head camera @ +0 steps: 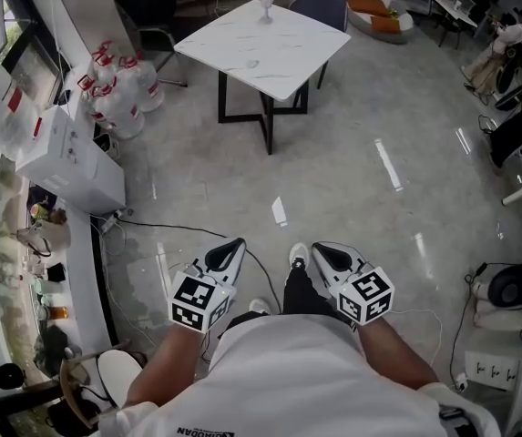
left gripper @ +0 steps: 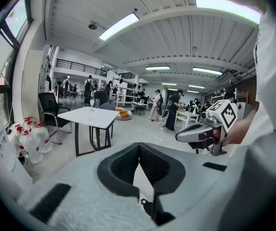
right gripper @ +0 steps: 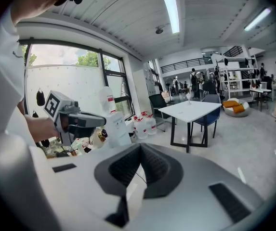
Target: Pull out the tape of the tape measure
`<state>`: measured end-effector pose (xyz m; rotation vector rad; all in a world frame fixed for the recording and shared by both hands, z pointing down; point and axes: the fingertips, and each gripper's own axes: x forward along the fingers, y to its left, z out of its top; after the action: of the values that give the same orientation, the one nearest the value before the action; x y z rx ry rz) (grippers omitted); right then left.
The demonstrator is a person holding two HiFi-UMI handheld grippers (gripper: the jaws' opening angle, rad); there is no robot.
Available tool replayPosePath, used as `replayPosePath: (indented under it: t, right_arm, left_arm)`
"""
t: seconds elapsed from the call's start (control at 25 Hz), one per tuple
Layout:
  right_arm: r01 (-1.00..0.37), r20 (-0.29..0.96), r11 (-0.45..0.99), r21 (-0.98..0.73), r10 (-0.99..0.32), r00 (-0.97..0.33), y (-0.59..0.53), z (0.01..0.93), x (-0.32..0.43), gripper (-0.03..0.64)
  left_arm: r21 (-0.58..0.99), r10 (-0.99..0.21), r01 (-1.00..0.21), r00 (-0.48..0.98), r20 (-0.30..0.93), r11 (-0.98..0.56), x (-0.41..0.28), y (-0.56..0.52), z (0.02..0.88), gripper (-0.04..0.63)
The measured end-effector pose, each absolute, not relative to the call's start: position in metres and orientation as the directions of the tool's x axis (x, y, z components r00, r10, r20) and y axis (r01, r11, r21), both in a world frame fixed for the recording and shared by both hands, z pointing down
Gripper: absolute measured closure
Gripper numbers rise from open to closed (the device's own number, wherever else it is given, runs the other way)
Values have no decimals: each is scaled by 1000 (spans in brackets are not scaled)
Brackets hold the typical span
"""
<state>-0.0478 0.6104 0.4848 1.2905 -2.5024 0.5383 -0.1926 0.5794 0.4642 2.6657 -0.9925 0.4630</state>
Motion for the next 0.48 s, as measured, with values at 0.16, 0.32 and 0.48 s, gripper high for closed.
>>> replayPosePath:
  t: [0.16,0.32,0.48]
  right_arm:
    - [-828,398,520,-208,-728,-558,591,485,-37,612]
    - [-831,380,511,-220,-739,-556,552,485,-22,612]
    - [-822,367,529,-211,-736,-569,504,478,-9,612]
  left_arm:
    - [169,-589,-671,724,360,-722,-183,561,465,586]
    - [146,-589,-672,718,371,-726,-168,533,468,586]
    - [109,-599,-676,706,378,-729,-153,486,462,586]
